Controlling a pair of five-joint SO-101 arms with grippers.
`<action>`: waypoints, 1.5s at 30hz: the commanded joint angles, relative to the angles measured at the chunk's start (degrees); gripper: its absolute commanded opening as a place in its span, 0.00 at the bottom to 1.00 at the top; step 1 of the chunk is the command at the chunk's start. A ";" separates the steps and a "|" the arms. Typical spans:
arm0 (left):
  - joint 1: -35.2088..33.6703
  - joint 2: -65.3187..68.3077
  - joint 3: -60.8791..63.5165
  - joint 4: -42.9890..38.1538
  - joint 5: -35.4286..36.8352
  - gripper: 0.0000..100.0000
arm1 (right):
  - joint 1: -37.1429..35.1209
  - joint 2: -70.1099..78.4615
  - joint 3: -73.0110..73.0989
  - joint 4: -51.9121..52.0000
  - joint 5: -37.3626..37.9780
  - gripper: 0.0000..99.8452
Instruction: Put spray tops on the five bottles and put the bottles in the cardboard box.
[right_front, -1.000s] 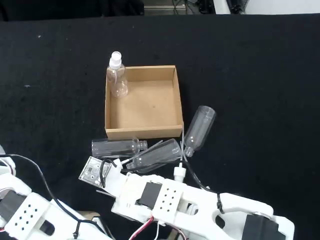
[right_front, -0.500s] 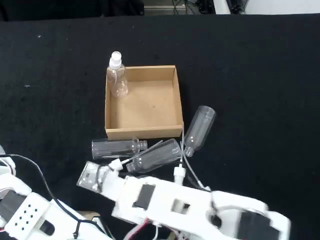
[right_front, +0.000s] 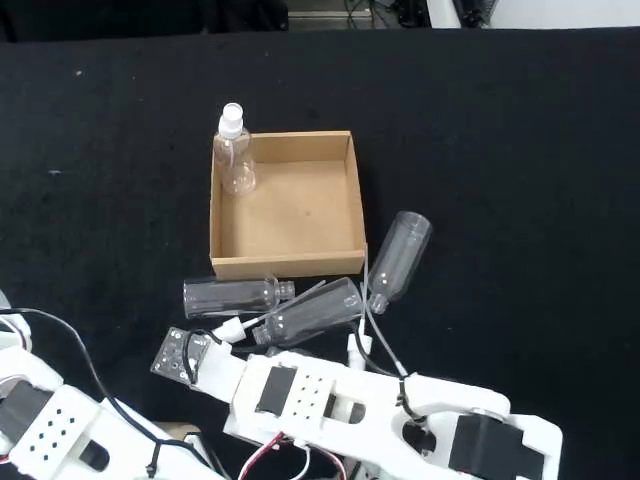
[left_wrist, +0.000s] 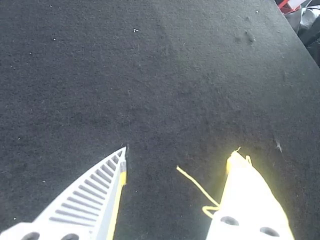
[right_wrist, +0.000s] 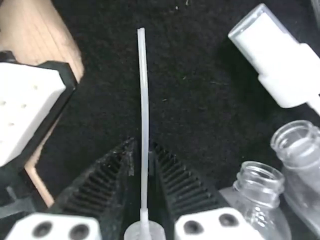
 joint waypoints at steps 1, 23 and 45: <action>-0.48 0.26 -3.12 -1.32 0.18 0.22 | 3.69 -5.85 -3.65 4.48 0.18 0.01; -0.48 0.26 -3.12 -1.32 0.18 0.22 | 1.67 -25.10 1.19 7.65 2.73 0.11; -0.57 0.26 -3.12 -1.41 0.18 0.23 | -0.97 2.59 -8.92 -3.78 -0.44 0.11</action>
